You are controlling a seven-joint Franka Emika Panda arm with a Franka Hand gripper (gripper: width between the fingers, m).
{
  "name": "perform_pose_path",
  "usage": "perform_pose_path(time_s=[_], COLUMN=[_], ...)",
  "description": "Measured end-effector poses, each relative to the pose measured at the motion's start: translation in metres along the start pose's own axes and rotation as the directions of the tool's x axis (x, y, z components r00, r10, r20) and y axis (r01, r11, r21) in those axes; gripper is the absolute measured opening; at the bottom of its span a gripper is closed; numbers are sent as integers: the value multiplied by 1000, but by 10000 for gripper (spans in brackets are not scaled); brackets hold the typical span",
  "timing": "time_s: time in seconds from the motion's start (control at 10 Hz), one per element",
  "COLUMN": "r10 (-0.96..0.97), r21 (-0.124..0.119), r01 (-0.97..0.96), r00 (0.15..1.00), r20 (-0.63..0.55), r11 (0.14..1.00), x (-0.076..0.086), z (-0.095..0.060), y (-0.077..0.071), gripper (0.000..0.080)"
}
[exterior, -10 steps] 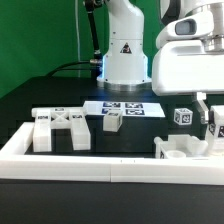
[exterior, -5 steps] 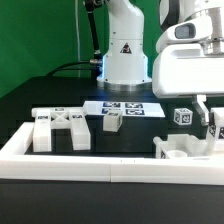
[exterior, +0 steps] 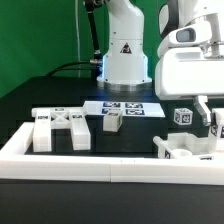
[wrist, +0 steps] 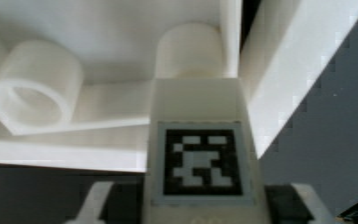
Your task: Assemble chair
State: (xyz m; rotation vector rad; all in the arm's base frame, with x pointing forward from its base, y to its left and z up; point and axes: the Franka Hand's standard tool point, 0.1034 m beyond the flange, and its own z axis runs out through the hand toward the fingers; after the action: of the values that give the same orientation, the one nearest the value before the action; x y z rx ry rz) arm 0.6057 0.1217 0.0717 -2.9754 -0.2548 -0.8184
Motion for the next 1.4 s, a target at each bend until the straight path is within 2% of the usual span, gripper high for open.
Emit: perform_pose_path(time_s=[0.1,0.2,0.3,0.5,0.6,1.1,1.4], r10=[-3,-4,-5,-13,-25,-38,-38], r21=[0,0,0,-1,-7,-2,4], r01=[3,4,5,13,25,38,38], r00=[1000,1000,1000,1000,1000,999,997], r20=[0,0,0,2,13,31,73], r11=[1000,1000,1000,1000,1000,999,999], x=[0,0,0,0,0,14,12], z=[0,0,0,0,-1,-14,-14], y=[0,0,0,2,10,10,9], gripper=[299,480,611,638,647,648,648])
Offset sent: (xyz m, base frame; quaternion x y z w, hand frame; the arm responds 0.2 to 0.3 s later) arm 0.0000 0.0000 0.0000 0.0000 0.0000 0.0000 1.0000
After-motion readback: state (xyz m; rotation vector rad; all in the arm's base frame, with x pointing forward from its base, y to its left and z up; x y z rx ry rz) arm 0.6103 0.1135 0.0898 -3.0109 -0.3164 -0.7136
